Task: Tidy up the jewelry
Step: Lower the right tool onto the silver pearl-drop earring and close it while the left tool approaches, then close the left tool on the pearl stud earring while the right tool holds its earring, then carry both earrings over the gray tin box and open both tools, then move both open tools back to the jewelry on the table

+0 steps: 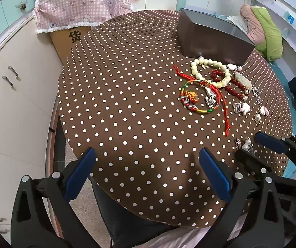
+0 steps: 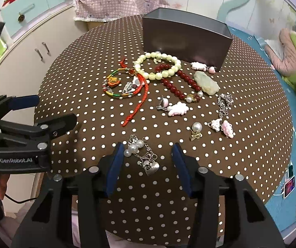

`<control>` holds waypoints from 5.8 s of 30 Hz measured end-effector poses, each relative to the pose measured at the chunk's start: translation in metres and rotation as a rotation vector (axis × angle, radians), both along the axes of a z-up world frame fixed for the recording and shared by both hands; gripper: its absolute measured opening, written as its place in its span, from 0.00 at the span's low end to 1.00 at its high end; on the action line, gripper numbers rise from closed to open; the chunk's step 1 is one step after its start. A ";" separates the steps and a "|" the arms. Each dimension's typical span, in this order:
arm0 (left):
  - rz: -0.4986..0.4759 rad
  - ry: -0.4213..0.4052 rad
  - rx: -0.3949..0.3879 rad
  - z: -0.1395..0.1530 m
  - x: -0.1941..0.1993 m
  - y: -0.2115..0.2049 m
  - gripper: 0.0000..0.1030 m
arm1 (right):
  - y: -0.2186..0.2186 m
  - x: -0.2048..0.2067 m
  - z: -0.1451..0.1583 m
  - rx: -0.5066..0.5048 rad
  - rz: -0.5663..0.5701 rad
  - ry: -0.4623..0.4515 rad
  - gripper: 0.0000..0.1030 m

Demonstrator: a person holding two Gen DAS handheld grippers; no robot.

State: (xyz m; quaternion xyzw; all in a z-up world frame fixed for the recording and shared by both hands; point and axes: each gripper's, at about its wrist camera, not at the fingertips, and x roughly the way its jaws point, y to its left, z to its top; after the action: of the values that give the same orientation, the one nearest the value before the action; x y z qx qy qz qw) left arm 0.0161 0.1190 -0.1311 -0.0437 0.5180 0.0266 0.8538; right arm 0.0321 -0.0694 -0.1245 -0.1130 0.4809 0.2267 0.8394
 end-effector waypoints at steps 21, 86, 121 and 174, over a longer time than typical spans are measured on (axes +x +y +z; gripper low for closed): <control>-0.079 -0.027 -0.043 0.007 0.017 -0.037 0.96 | -0.032 0.007 0.004 0.143 -0.035 -0.008 0.06; -0.281 -0.065 0.012 0.006 0.096 -0.180 0.10 | -0.146 0.037 0.034 0.314 -0.175 -0.081 0.06; -0.136 -0.334 -0.226 0.118 0.148 -0.058 0.10 | -0.098 0.080 0.118 0.332 -0.038 -0.345 0.06; -0.244 -0.360 -0.021 0.065 0.188 -0.104 0.37 | -0.092 0.140 0.086 0.304 -0.052 -0.225 0.26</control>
State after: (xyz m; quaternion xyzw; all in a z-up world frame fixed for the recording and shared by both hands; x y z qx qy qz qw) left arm 0.2045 0.0146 -0.0663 0.0064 0.3591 -0.0907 0.9289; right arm 0.1724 -0.1612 -0.0383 0.0028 0.3469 0.2610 0.9009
